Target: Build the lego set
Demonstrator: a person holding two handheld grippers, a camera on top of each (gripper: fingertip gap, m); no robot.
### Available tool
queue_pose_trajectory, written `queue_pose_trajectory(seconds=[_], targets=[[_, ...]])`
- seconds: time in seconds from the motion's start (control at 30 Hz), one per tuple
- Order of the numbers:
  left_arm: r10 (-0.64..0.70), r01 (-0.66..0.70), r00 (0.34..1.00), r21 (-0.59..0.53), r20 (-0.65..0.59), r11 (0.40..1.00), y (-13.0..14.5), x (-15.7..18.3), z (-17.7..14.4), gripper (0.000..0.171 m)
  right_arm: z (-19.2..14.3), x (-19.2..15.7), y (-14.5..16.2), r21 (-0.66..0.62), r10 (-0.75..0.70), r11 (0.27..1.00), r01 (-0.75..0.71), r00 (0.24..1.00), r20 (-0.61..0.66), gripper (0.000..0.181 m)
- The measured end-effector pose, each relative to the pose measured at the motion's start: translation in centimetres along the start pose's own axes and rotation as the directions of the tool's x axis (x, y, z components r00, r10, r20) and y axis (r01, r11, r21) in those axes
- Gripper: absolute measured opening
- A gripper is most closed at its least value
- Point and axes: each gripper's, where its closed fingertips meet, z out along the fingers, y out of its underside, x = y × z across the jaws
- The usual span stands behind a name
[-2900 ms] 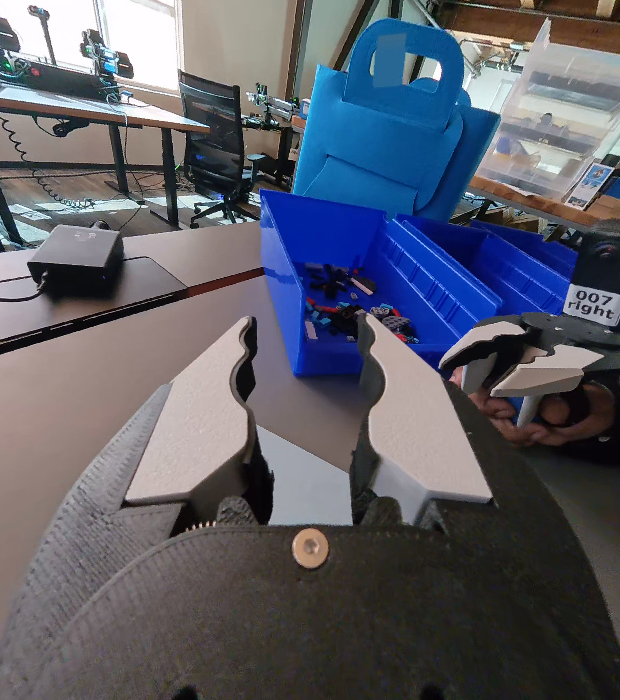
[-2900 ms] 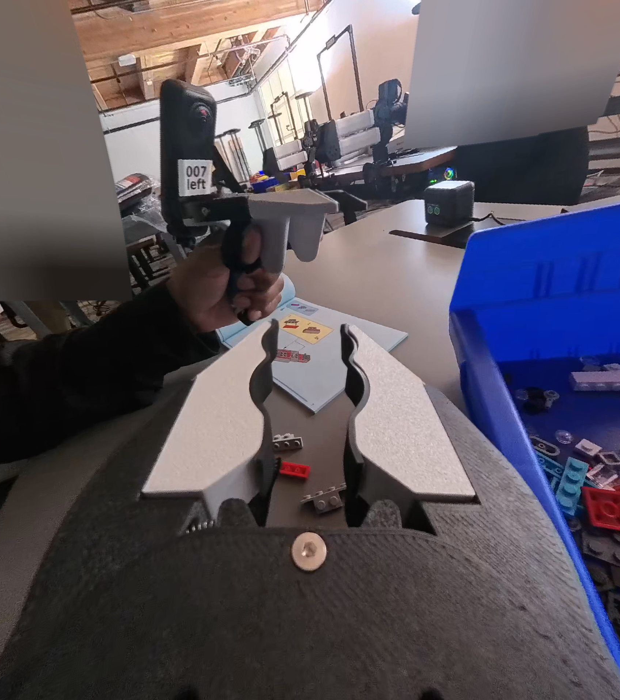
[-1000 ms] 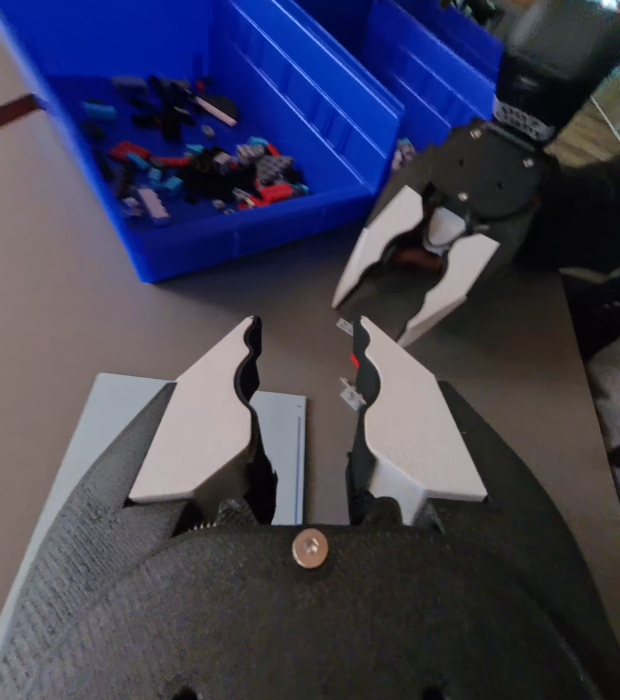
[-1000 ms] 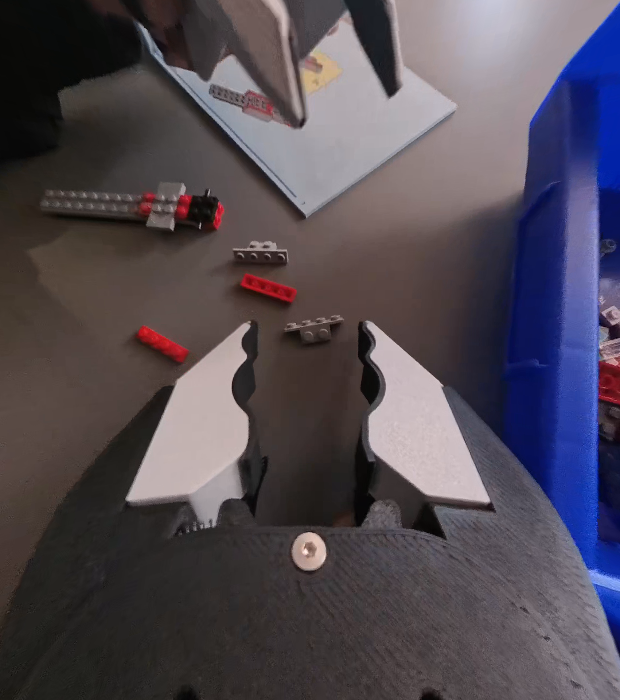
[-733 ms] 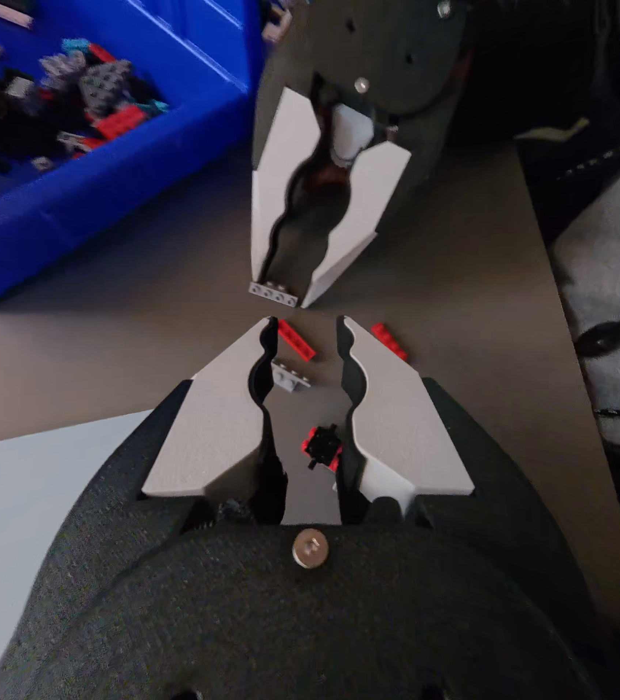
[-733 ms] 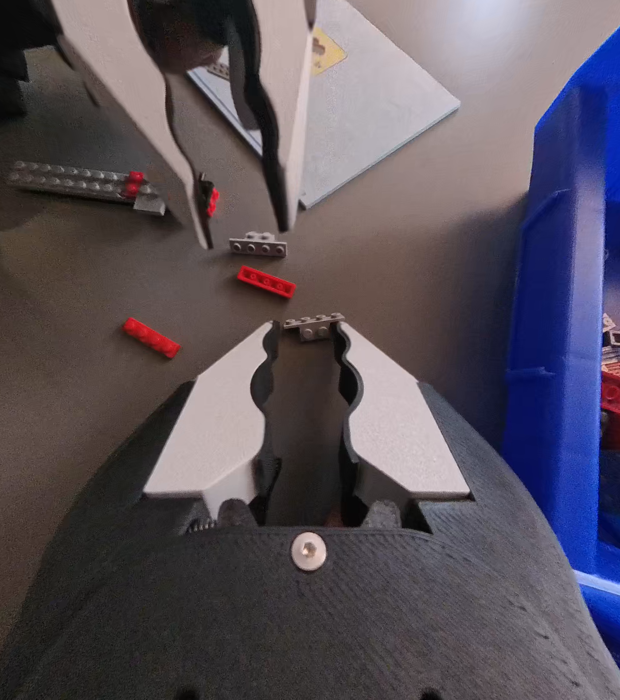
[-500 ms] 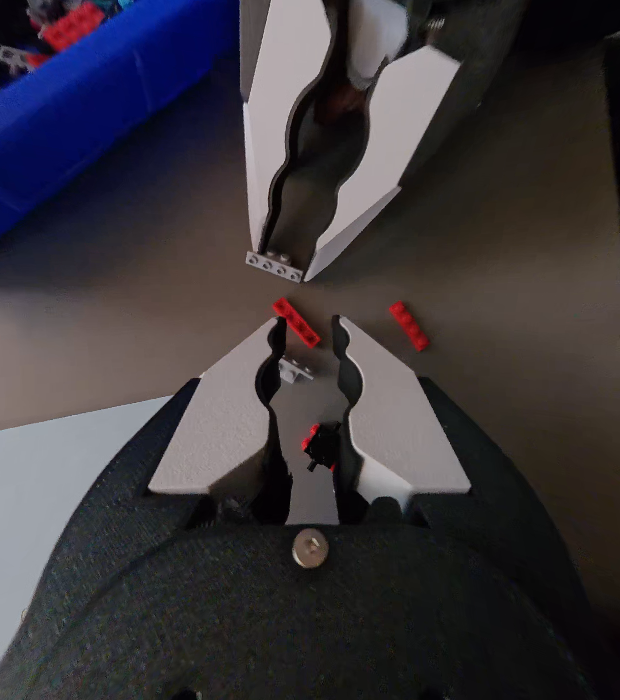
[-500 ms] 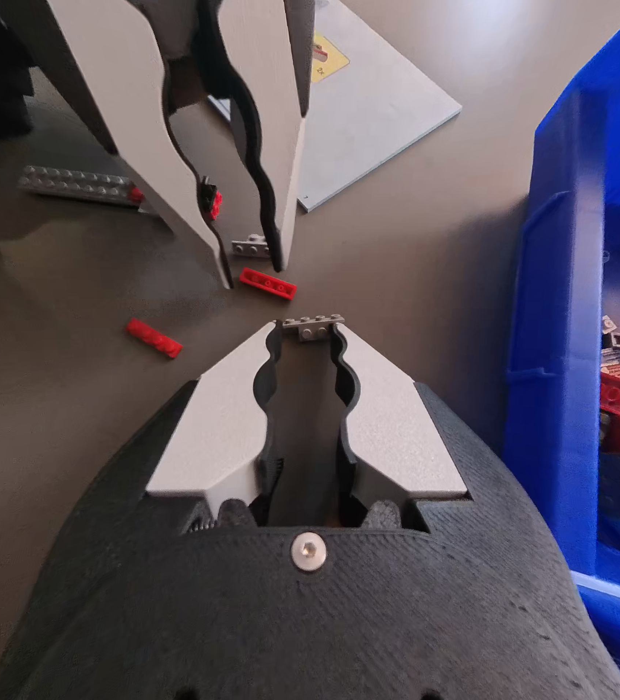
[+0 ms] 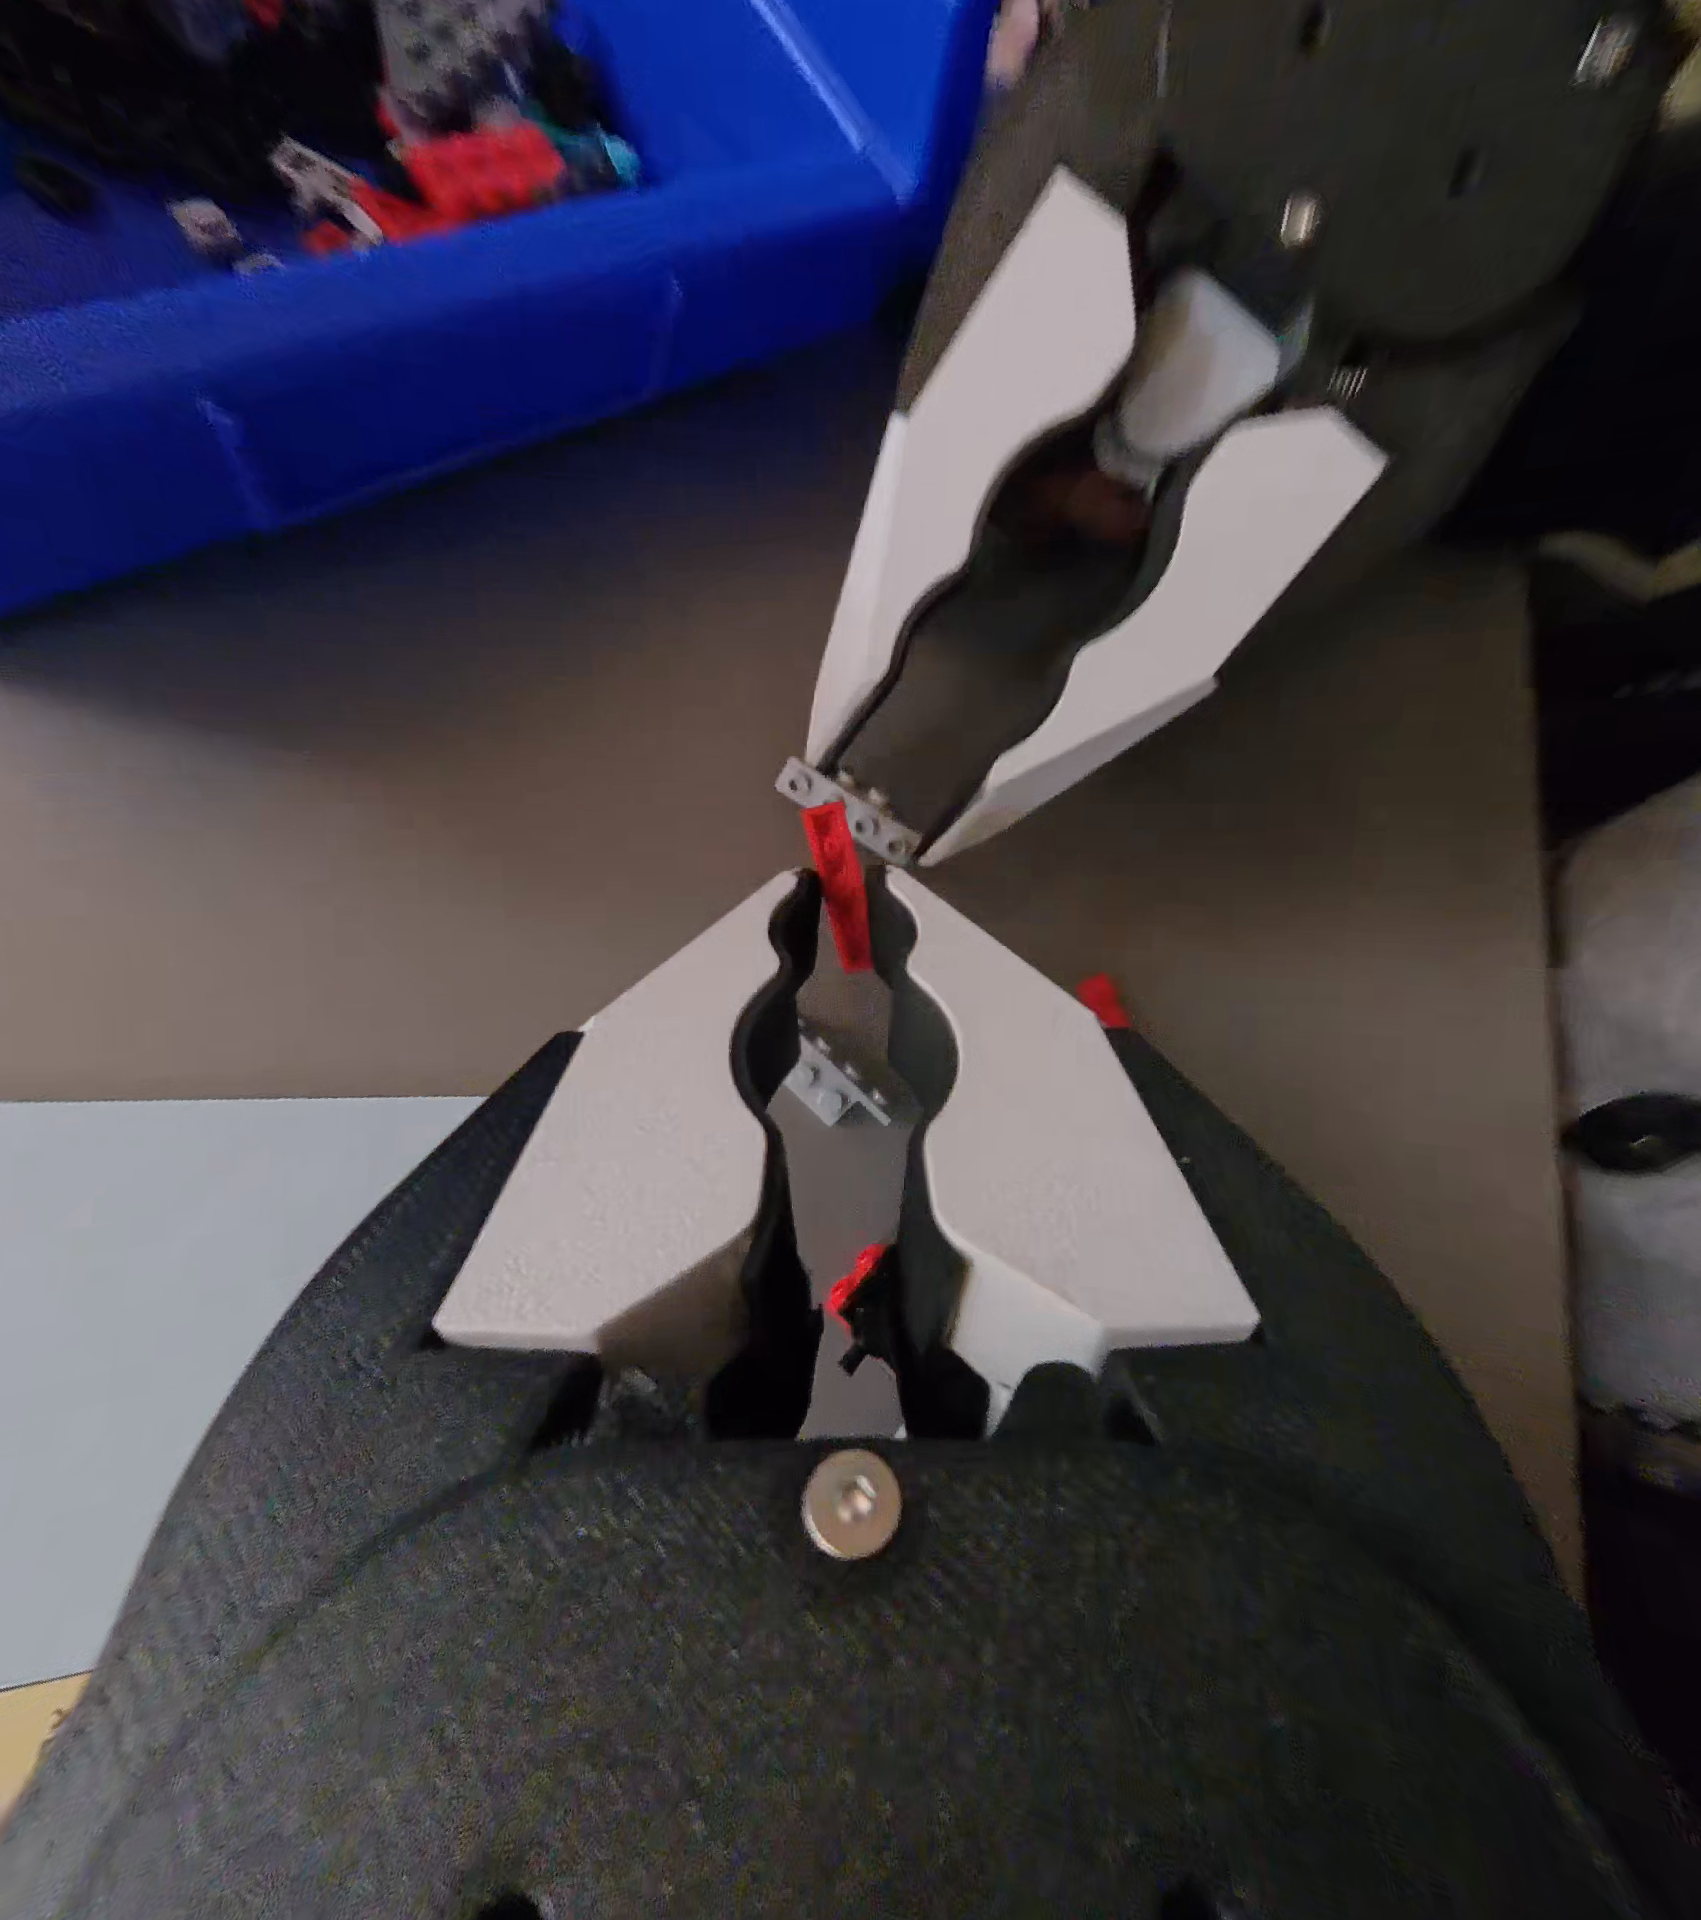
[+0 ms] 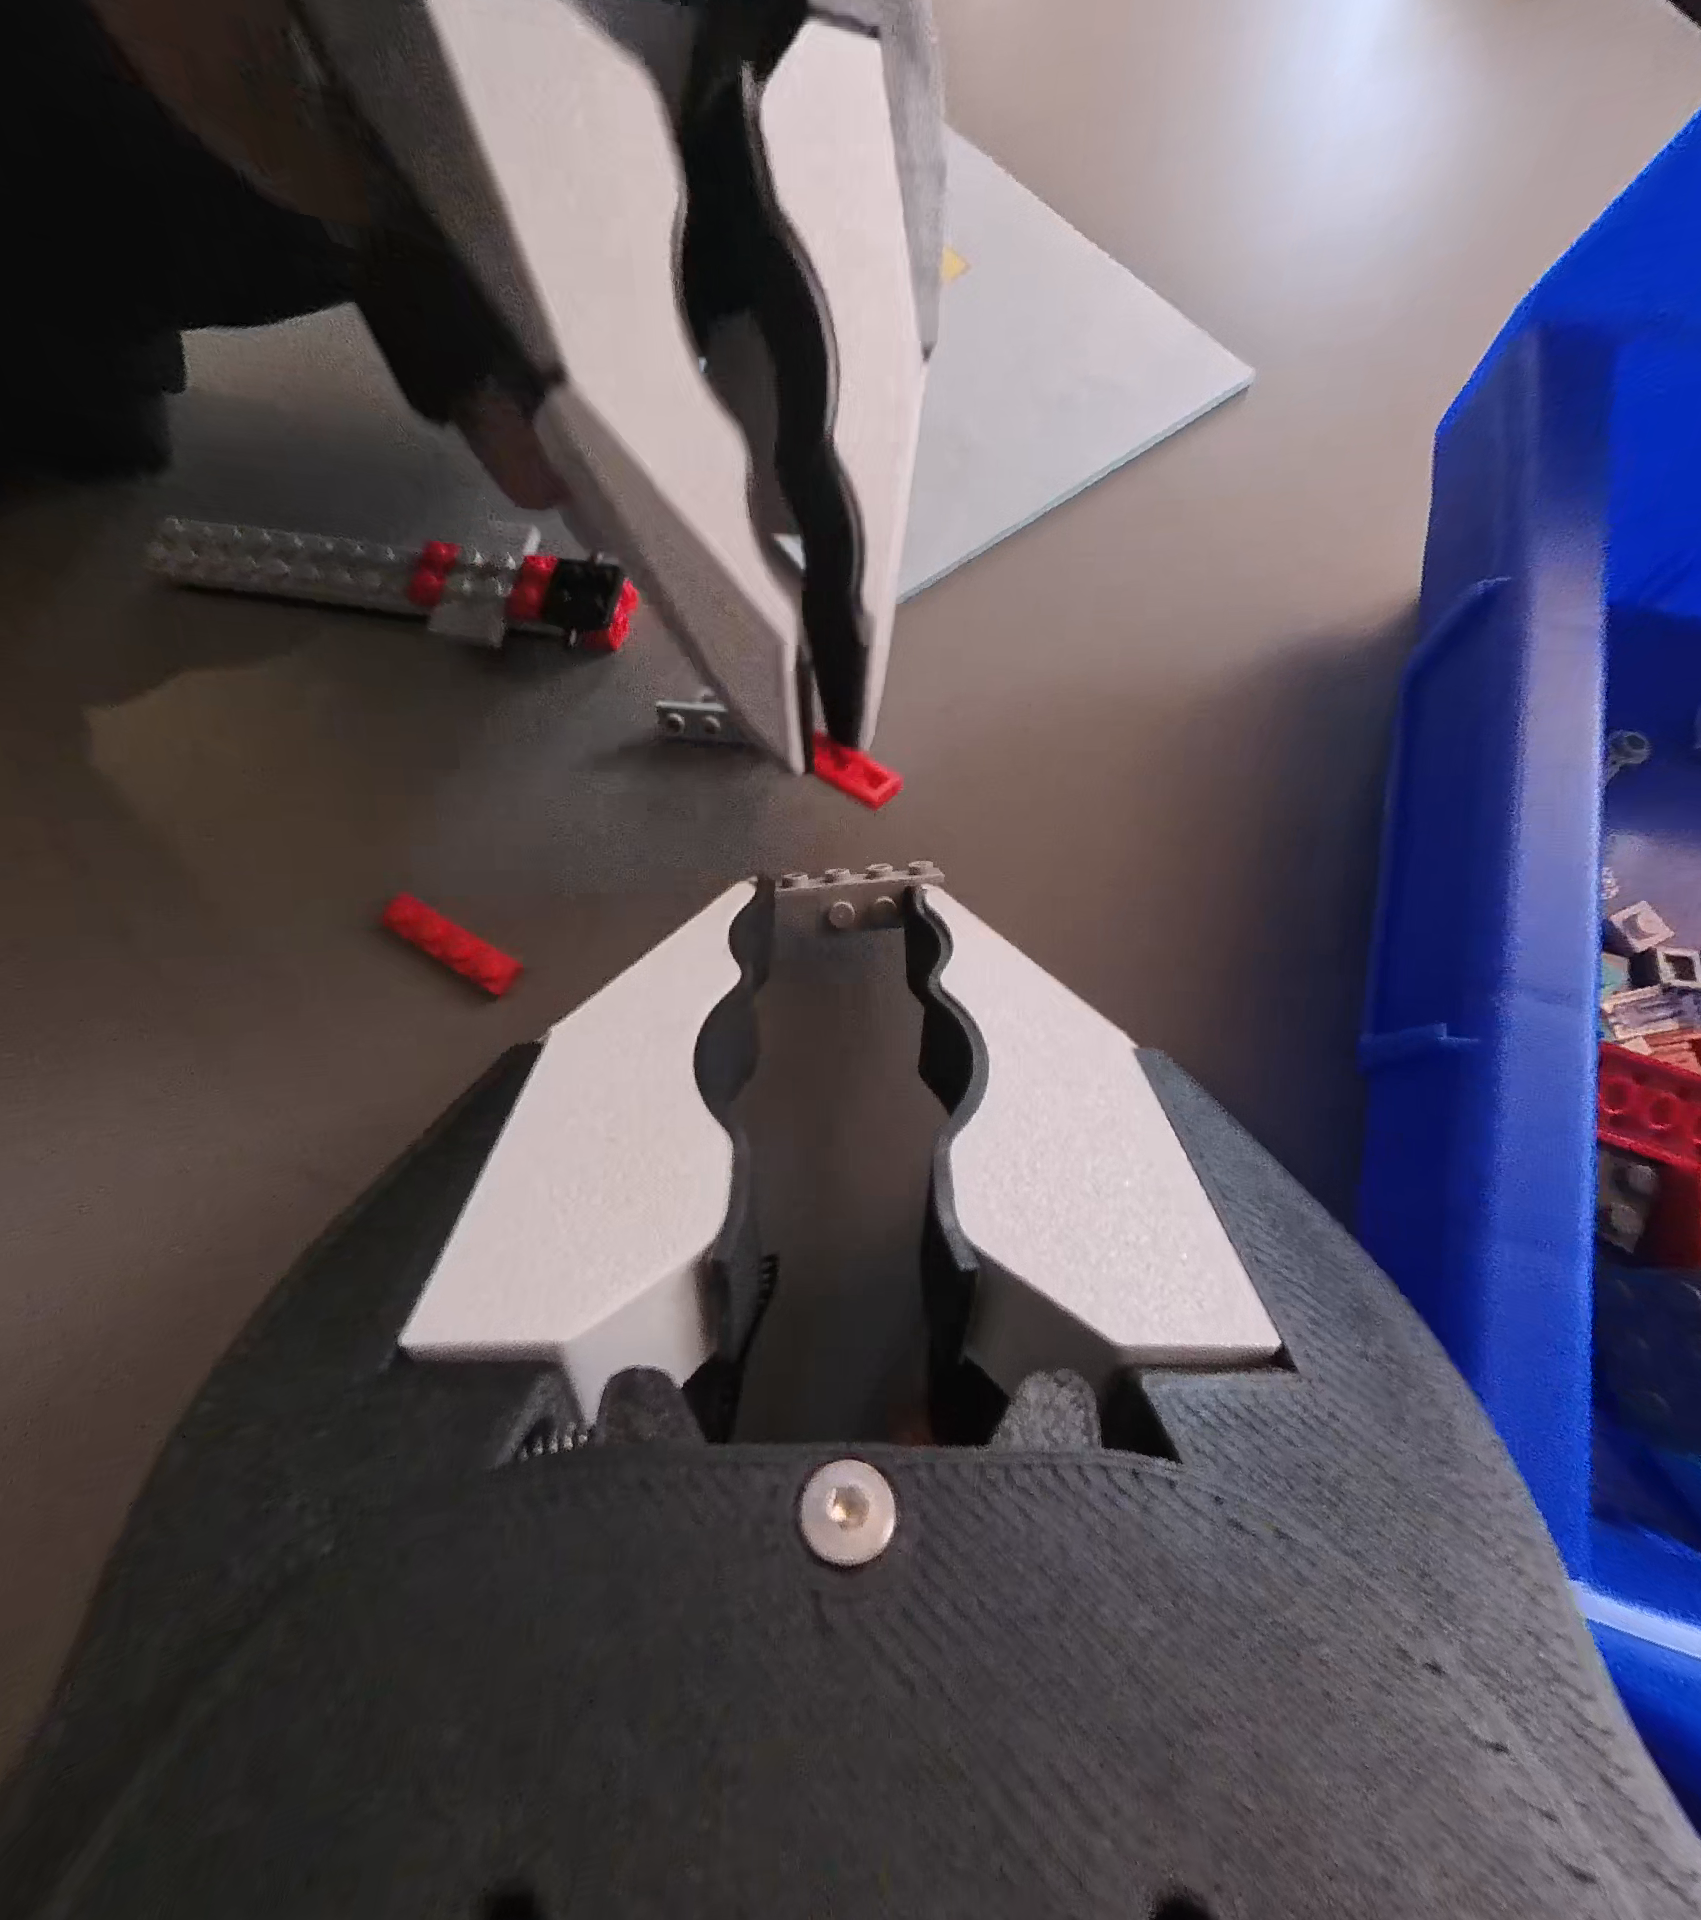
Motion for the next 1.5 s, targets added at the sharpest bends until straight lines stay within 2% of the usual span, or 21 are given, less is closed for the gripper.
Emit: queue_pose_trajectory(seconds=[0.13, 0.23, 0.3, 0.33, 0.43, 0.6, 0.77, 0.87, 0.97, 1.1, 1.2, 1.3, 1.37, 1.43, 1.5], targets=[[-0.189, 0.216, 0.971, 0.189, -0.148, 0.958, -2.7, 0.0, -1.9, 0.008, -0.3, 0.2, -1.0, 0.065, -0.047, 0.997, 0.048, 0.999, -0.021, 0.027], [-0.303, 0.386, 0.910, 0.305, -0.285, 0.871, -4.5, -0.5, -3.5, 0.007, -0.8, 0.2, -2.3, 0.158, -0.066, 0.985, 0.071, 0.997, -0.036, 0.027], [-0.347, 0.450, 0.879, 0.330, -0.327, 0.830, -4.7, -1.1, -3.9, 0.007, -1.2, 0.3, -3.1, 0.220, -0.071, 0.972, 0.079, 0.996, -0.047, 0.027], [-0.364, 0.467, 0.871, 0.326, -0.330, 0.822, -4.6, -1.3, -3.9, 0.007, -1.3, 0.3, -3.3, 0.233, -0.069, 0.969, 0.079, 0.996, -0.049, 0.027], [-0.372, 0.442, 0.889, 0.286, -0.268, 0.850, -3.8, -1.6, -3.1, 0.008, -1.0, 0.2, -2.6, 0.182, -0.070, 0.980, 0.076, 0.997, -0.040, 0.027], [-0.360, 0.414, 0.903, 0.245, -0.235, 0.877, -3.2, -1.3, -2.5, 0.008, 0.2, -0.9, 1.4, -0.078, -0.064, 0.995, 0.067, 0.997, 0.037, 0.028], [-0.340, 0.390, 0.910, 0.212, -0.238, 0.896, -3.0, -0.5, -1.9, 0.008, -0.2, -1.7, 2.1, -0.115, -0.071, 0.990, 0.082, 0.993, 0.097, 0.028], [-0.325, 0.374, 0.913, 0.193, -0.245, 0.907, -2.9, 0.0, -1.6, 0.008, -0.6, -1.8, 2.0, -0.097, -0.054, 0.993, 0.068, 0.988, 0.142, 0.036], [-0.327, 0.390, 0.902, 0.205, -0.282, 0.898, -3.3, 0.5, -1.7, 0.008, -1.0, -1.9, 0.6, -0.025, -0.024, 0.999, 0.029, 0.987, 0.157, 0.046], [-0.349, 0.459, 0.852, 0.235, -0.390, 0.857, -4.3, 1.3, -2.5, 0.007, -2.3, -0.5, -3.2, 0.194, -0.058, 0.980, 0.050, 0.998, 0.034, 0.050], [-0.360, 0.510, 0.800, 0.228, -0.480, 0.829, -4.8, 2.0, -3.0, 0.007, -3.5, 0.0, -4.9, 0.306, -0.113, 0.945, 0.120, 0.993, -0.041, 0.052], [-0.354, 0.504, 0.788, 0.198, -0.503, 0.841, -4.5, 2.6, -2.8, 0.007, -3.5, -0.9, -5.0, 0.319, -0.203, 0.925, 0.208, 0.978, -0.049, 0.061], [-0.345, 0.482, 0.792, 0.169, -0.504, 0.860, -4.0, 3.1, -2.5, 0.007, -3.2, -1.6, -4.7, 0.309, -0.284, 0.906, 0.290, 0.957, -0.066, 0.060], [-0.336, 0.458, 0.800, 0.144, -0.498, 0.877, -3.6, 3.5, -2.3, 0.007, -3.1, -2.0, -4.5, 0.294, -0.346, 0.887, 0.356, 0.934, -0.088, 0.055], [-0.330, 0.445, 0.800, 0.127, -0.500, 0.886, -3.4, 3.9, -2.1, 0.007, -2.9, -1.9, -4.3, 0.276, -0.377, 0.876, 0.396, 0.918, -0.121, 0.042]])
